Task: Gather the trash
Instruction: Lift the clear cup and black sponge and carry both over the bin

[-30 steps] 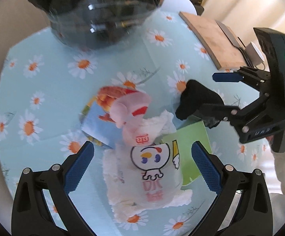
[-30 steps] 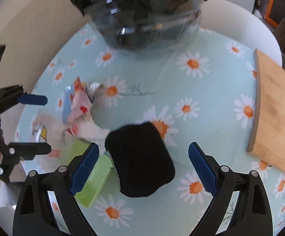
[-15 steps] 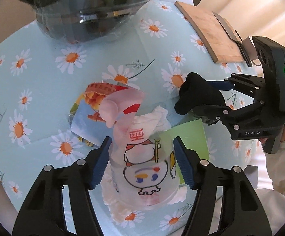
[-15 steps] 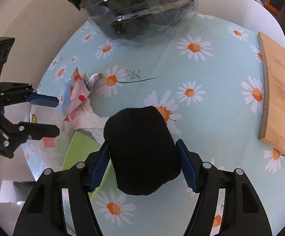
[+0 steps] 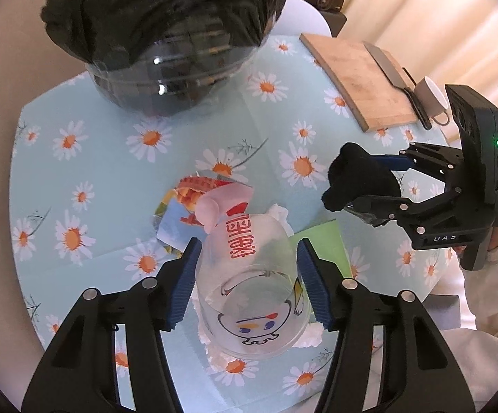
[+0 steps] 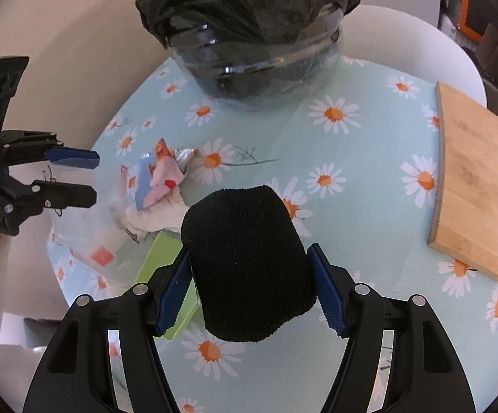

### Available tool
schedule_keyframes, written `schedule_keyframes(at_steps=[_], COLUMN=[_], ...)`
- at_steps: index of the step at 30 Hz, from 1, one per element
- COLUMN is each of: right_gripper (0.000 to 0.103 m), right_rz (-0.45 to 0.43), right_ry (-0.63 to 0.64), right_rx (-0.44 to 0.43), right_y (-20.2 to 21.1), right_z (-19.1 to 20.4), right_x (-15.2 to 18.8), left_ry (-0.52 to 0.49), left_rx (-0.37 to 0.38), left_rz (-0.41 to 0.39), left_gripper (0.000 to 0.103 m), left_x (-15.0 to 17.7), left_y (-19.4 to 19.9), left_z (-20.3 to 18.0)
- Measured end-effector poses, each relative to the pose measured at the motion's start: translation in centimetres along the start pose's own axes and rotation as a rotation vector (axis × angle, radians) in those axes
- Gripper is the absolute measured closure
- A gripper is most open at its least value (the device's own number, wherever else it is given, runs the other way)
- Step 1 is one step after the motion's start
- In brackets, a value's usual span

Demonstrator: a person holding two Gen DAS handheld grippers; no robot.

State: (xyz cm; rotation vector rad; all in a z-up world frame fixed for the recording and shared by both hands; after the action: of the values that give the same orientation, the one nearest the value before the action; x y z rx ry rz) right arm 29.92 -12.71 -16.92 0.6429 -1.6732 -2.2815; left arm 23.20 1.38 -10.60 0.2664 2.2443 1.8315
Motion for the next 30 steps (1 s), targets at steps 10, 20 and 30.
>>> schedule_keyframes(at_steps=[10,20,30], right_gripper=[0.041,0.041,0.041], right_rz=[-0.089,-0.175,-0.285], right_ry=[-0.006,0.004,0.064], right_rx=[0.035,0.096,0.170], right_y=[4.4,9.3,14.5], right_z=[0.0,0.6,1.7], right_x=[-0.4,-2.0,-5.0], left_ry=[0.000,-0.003,-0.012], left_rx=[-0.012,-0.025,-0.054], left_rz=[-0.078,-0.157,-0.248], left_gripper=[0.045,0.045,0.045], left_x=[-0.2,-0.2,-1.3], left_y=[3.4,6.9,10.5], left_z=[0.2,0.4,1.1])
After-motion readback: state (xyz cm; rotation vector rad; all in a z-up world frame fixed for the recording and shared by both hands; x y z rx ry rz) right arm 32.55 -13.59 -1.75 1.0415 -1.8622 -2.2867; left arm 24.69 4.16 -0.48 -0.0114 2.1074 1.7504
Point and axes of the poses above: each gripper's, at about its wrist camera, not at the fingertips, and y roughly against the way its jaws point, z to its left, x to its underside, the point moved 3 cm from there along -y, roughly the way its jaws point, and after that the axes turned 13 degrees about z, right-handed, at the moved point
